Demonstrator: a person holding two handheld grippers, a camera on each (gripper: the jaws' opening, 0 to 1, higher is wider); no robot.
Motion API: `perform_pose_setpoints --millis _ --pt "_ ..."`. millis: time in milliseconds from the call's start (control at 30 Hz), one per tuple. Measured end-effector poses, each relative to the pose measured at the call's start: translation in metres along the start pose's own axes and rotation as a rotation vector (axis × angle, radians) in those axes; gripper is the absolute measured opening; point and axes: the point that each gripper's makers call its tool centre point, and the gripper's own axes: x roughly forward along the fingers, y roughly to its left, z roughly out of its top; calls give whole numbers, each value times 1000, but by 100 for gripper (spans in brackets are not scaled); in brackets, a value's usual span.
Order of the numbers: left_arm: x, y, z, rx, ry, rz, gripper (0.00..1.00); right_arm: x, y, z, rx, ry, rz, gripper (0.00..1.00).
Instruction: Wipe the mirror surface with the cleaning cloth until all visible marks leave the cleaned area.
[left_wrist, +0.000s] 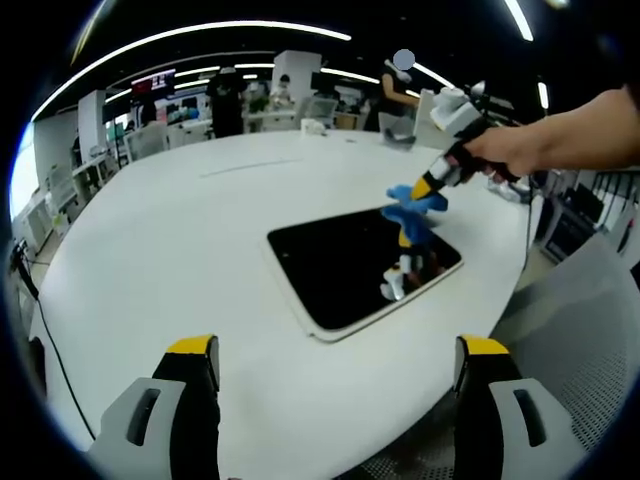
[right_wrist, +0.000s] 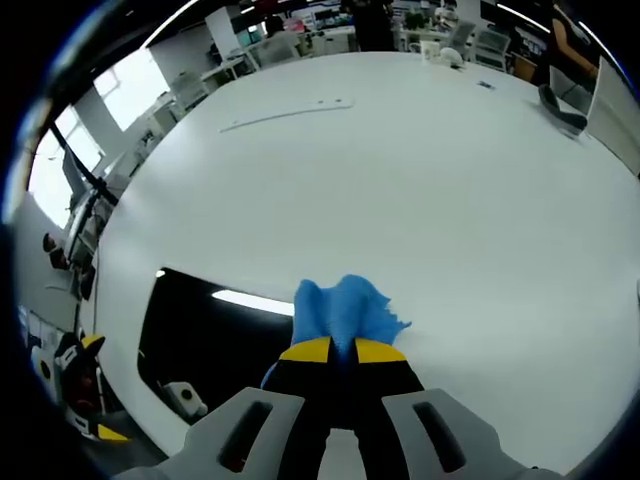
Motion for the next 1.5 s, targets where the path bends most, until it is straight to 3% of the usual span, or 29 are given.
perform_pose_setpoints --millis 233,433,567,633,733,800,933,1033,1100,1200,1500 --pt "1 -1 -1 15 8 -3 98 5 5 5 9 6 10 1" --pt "0 6 -4 10 25 28 99 11 10 -4 26 40 25 1" --pt "1 6 -3 51 29 29 99 10 15 -7 39 44 32 1" --pt "1 6 -3 41 24 31 99 10 17 -6 -12 47 21 1" --pt "1 4 -1 60 5 20 99 12 22 -5 -10 47 26 1" --pt "0 6 -2 25 11 27 99 10 22 -6 -23 39 6 1" --pt "6 -15 -1 90 23 -72 99 10 22 -7 18 38 -25 1" --pt "8 -14 -6 53 54 -62 99 10 22 -6 -13 40 -40 1" --pt "8 -21 -9 114 74 -98 99 10 23 -7 -27 34 -55 1" --pt "7 -20 -4 122 56 -83 98 9 24 -6 -88 31 -76 1" --pt "4 -12 1 108 23 -48 98 9 25 -6 -48 28 -77 1"
